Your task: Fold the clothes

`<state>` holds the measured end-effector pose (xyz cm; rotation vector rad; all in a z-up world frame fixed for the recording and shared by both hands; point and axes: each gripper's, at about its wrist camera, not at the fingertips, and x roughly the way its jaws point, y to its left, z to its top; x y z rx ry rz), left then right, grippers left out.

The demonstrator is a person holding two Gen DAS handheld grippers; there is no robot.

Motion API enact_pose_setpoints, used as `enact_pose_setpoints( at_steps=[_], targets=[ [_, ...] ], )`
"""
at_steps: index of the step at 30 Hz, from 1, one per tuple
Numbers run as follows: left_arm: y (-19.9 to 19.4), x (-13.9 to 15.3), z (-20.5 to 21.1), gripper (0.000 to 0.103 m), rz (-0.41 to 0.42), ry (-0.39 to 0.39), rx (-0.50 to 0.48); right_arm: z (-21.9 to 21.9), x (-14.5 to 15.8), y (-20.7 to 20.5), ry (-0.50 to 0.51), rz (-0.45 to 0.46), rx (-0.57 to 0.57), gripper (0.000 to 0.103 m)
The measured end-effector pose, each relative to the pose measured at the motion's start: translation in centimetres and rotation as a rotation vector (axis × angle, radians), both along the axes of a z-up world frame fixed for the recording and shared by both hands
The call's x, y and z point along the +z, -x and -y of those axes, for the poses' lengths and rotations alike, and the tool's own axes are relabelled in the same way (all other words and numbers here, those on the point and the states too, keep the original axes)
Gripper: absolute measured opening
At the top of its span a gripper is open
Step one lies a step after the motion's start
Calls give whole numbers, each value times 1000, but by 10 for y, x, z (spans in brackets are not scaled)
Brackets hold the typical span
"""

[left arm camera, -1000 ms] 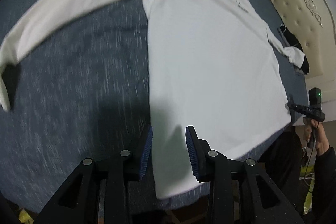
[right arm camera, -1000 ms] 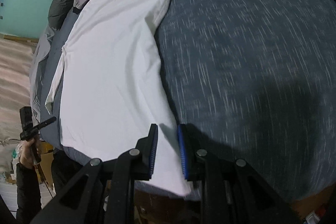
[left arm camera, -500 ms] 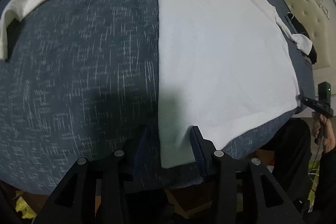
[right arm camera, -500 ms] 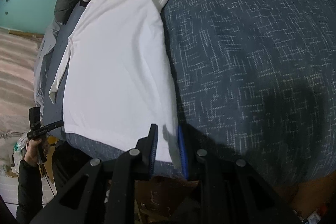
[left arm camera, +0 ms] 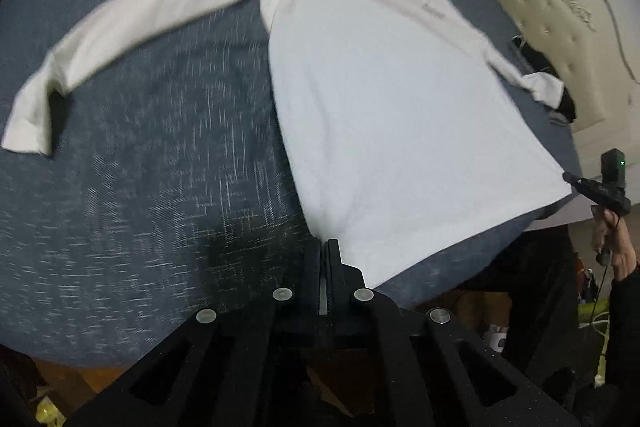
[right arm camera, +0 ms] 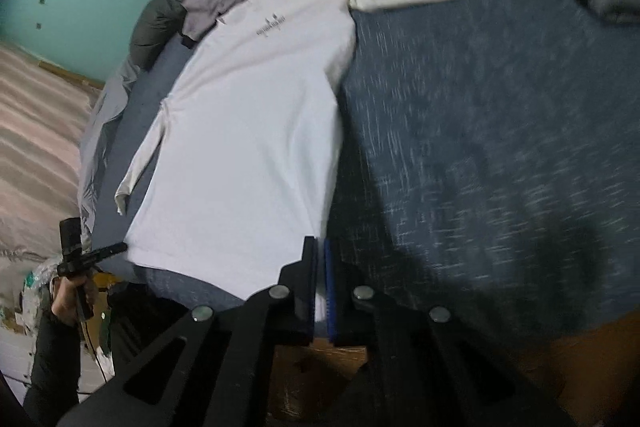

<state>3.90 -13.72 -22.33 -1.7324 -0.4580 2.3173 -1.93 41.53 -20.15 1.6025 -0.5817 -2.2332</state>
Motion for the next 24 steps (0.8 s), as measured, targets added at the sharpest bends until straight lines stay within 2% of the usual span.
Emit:
enact_pose_setpoints(
  at_steps=[2, 5, 10, 16, 22, 24],
  targets=[
    [-3, 9, 7, 2, -10, 2, -10, 2, 0, -6, -26, 9, 20, 3],
    [2, -4, 14, 2, 33, 10, -15, 6, -20, -10, -99, 59, 53, 3],
    [-8, -37, 21, 2, 83, -4, 12, 5, -37, -8, -108, 86, 44, 3],
    [-10, -48, 22, 2, 117, -4, 19, 4, -57, -4, -118, 120, 32, 3],
    [-8, -40, 17, 5, 145, 27, -13, 12, -41, 1, -166, 112, 60, 4],
    [-5, -33, 19, 13, 144, 44, -15, 13, -30, 3, -187, 95, 70, 4]
  ],
)
